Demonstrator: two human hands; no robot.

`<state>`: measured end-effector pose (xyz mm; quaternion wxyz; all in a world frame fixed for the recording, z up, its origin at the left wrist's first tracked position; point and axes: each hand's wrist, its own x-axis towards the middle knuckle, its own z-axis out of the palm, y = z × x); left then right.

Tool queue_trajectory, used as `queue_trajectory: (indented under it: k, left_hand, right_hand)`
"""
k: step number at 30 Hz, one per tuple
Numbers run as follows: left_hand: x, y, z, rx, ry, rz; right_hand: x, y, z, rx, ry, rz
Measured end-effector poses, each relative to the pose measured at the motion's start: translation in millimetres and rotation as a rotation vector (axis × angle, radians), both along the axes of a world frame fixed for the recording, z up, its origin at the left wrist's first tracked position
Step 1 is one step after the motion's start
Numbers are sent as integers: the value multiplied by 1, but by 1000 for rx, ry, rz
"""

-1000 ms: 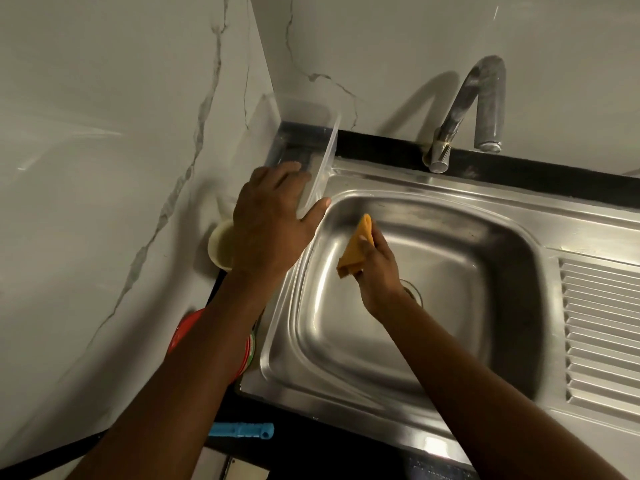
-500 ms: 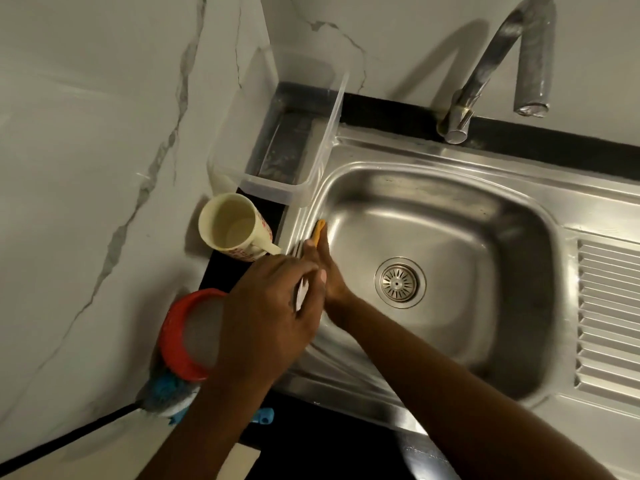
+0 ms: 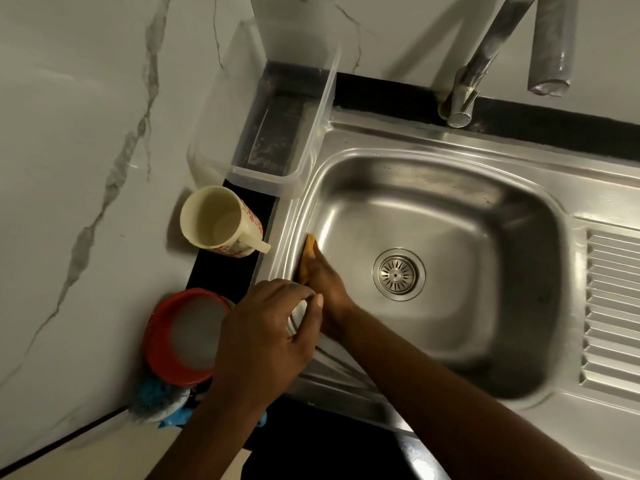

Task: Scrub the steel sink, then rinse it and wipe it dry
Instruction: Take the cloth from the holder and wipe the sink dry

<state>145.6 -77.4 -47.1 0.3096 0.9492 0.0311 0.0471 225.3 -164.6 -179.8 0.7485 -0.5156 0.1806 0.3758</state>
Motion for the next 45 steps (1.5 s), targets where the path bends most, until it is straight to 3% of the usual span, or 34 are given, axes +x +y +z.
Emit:
queue_trajectory:
  k: [5, 9, 17, 20, 22, 23, 31, 35, 45]
  left_hand:
    - [-4, 6, -3, -21, 42, 36]
    - [-9, 10, -3, -22, 51, 48]
    - [-11, -1, -4, -36, 22, 9]
    - [-9, -5, -3, -36, -7, -15]
    - [-9, -6, -2, -44, -3, -19]
    - [-10, -6, -2, -51, 0, -17]
    - [-12, -9, -3, -46, 7, 9]
    - [-13, -16, 1, -52, -18, 31]
    - [-15, -34, -7, -95, 22, -19]
  right_hand:
    - [97, 18, -8, -83, 15, -247]
    - [105, 20, -6, -129, -54, -220]
    - [37, -22, -33, -446, -342, 441]
    - [14, -41, -44, -452, -323, 630]
    - [0, -52, -44, -365, -114, 676]
    - [-8, -55, -39, -382, -105, 704]
    - [-28, -91, 17, -409, -242, 950]
    - [-33, -137, 55, -571, -362, 1136]
    - [-28, -252, 82, -986, -248, 1587]
